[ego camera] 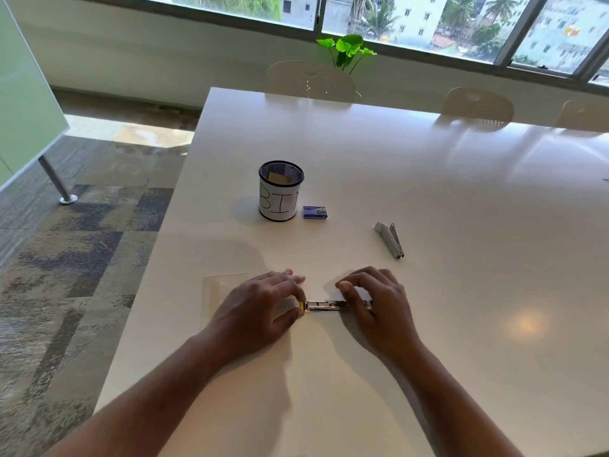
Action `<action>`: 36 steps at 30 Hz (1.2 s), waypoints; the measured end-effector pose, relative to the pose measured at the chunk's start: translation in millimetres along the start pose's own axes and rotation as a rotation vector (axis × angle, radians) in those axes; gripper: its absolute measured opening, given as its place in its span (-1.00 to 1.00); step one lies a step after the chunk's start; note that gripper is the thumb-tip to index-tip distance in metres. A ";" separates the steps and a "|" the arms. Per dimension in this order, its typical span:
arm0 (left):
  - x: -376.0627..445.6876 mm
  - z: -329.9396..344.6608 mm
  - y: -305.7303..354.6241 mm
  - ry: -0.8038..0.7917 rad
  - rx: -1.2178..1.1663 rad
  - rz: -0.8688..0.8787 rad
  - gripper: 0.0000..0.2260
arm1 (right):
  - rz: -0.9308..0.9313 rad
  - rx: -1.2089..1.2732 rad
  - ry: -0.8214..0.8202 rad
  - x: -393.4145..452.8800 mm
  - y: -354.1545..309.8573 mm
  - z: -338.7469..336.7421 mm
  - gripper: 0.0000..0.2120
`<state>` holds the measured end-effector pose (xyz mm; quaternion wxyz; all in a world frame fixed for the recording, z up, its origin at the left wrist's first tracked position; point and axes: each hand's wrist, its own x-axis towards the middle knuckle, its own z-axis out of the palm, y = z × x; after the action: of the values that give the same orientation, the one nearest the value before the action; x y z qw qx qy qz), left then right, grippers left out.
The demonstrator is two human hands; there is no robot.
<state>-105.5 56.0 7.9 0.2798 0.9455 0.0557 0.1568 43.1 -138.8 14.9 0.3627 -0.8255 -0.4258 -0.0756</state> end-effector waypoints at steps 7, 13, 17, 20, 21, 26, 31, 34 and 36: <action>-0.8 2.1 -1.2 -0.012 0.032 -0.010 -0.90 | 0.063 0.022 -0.140 0.2 45.5 -44.6 -0.91; 0.2 3.4 -2.7 -0.021 0.041 -0.011 -0.90 | 0.037 0.187 -0.182 -17.6 75.6 -56.9 -0.72; 0.0 3.0 -3.5 -0.027 0.045 -0.008 -0.91 | 0.013 0.207 -0.157 -15.1 74.7 -51.6 -0.78; 0.2 2.0 -2.5 -0.030 0.034 -0.010 -0.91 | 0.024 0.240 -0.132 -11.4 72.6 -52.7 -0.85; 0.1 1.6 -2.2 -0.031 0.033 -0.010 -0.91 | 0.046 0.281 -0.128 -10.4 71.3 -53.8 -0.84; -0.2 -0.7 -0.9 -0.043 0.018 -0.006 -0.90 | 0.097 0.575 -0.162 -5.3 54.4 -51.4 -0.77; -0.3 -0.8 0.9 -0.033 0.009 -0.007 -0.88 | 0.055 0.593 -0.223 2.0 29.1 -36.4 -0.82; 0.0 -0.3 0.0 -0.031 0.010 -0.005 -0.86 | -0.010 0.529 -0.253 6.7 18.6 -23.4 -0.78; 0.2 -0.1 0.2 -0.033 0.014 0.002 -0.86 | -0.073 0.469 -0.295 8.3 12.7 -15.4 -0.73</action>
<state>-105.4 55.9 8.2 0.2740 0.9500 0.0513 0.1408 60.8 -148.3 22.9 0.4750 -0.7050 -0.5094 0.1332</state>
